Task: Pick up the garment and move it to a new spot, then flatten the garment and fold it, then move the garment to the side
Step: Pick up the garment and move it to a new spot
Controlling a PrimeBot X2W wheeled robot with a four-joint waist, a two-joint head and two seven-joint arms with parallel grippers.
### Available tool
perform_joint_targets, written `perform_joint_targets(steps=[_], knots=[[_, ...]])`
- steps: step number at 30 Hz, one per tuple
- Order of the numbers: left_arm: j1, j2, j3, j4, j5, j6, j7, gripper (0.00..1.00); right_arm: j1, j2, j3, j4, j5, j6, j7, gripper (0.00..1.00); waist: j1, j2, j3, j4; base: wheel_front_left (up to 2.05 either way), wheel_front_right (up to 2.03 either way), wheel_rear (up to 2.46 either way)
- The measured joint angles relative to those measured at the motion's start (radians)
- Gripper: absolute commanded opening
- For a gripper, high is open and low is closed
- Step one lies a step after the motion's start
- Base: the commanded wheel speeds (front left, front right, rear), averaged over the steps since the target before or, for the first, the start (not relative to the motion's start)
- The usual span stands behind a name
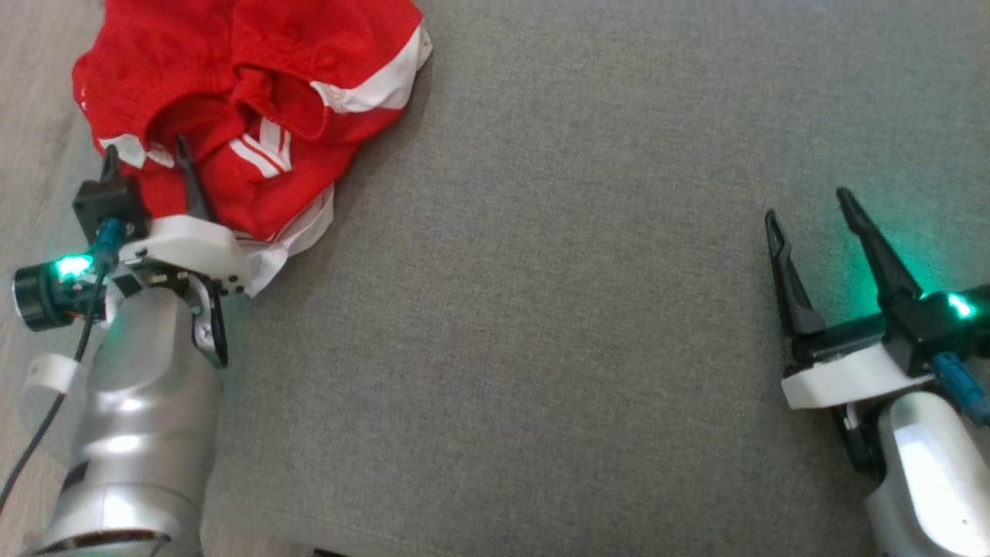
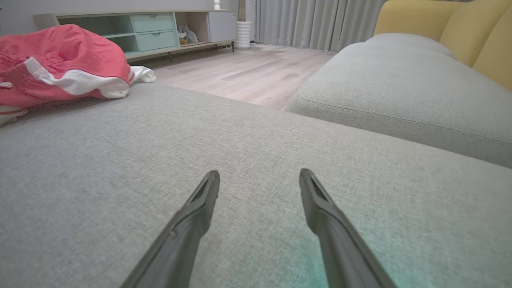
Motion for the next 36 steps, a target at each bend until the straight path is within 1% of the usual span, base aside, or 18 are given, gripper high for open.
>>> perform_joint_targets(steps=[4,7,9,10,16,20,24,26,27,32,36], knots=[[-0.055,0.015,0.008,0.083,-0.007,0.021,0.0,1.0,-0.026,-0.011,0.007,-0.016,0.0,0.0,-0.006,1.0,0.0,0.0,0.028,-0.007,0.0,0.0,0.0],[-0.086,0.027,0.013,0.103,-0.015,0.022,-0.001,1.0,-0.029,-0.012,0.015,-0.025,0.0,0.0,-0.009,1.0,-0.0001,0.0,0.04,-0.018,0.0,0.0,0.0],[-0.093,0.037,0.011,0.068,-0.012,0.022,-0.002,0.22,-0.032,-0.012,0.017,-0.031,0.0,0.0,-0.01,1.0,-0.0001,0.0,0.048,-0.024,0.0,0.0,0.0],[-0.094,0.044,0.004,0.037,-0.004,0.022,-0.002,0.0,-0.034,-0.012,0.017,-0.032,0.0,0.0,-0.01,1.0,-0.0001,0.0,0.051,-0.028,0.0,0.0,0.0],[-0.092,0.074,-0.02,-0.174,0.031,0.039,-0.003,0.0,-0.054,-0.003,0.016,-0.021,0.0,0.0,-0.01,1.0,0.0,0.0,0.043,-0.058,0.0,0.0,0.0],[-0.084,0.112,-0.052,-0.315,0.061,0.036,-0.006,0.0,-0.054,0.038,0.025,0.009,0.01,0.0,-0.008,1.0,0.0,0.0,0.01,-0.095,0.0,0.0,0.0],[-0.079,0.128,-0.07,-0.435,0.052,-0.017,-0.006,0.0,-0.053,0.084,0.04,0.021,0.021,0.0,-0.007,1.0,-0.0002,0.0,-0.038,-0.146,0.0,0.0,0.0],[-0.08,0.139,-0.075,-0.477,0.044,-0.038,-0.006,0.0,-0.052,0.097,0.042,0.024,0.03,0.0,-0.007,1.0,-0.0002,0.0,-0.063,-0.179,0.0,0.0,0.0],[-0.081,0.152,-0.089,-0.505,0.045,-0.059,-0.006,0.0,-0.051,0.109,0.044,0.03,0.039,0.0,-0.007,1.0,-0.0002,0.0,-0.087,-0.216,0.0,0.0,0.0],[-0.106,0.167,-0.125,-0.561,0.038,-0.114,-0.007,0.0,-0.035,0.128,0.042,0.036,0.064,0.0,-0.007,1.0,-0.0003,0.0,-0.15,-0.318,0.0,0.0,0.0],[-0.163,0.164,-0.169,-0.586,0.038,-0.155,0.013,0.0,0.013,0.13,0.041,0.036,0.1,0.0,-0.007,1.0,-0.0002,0.0,-0.196,-0.407,0.0,0.0,0.0]])
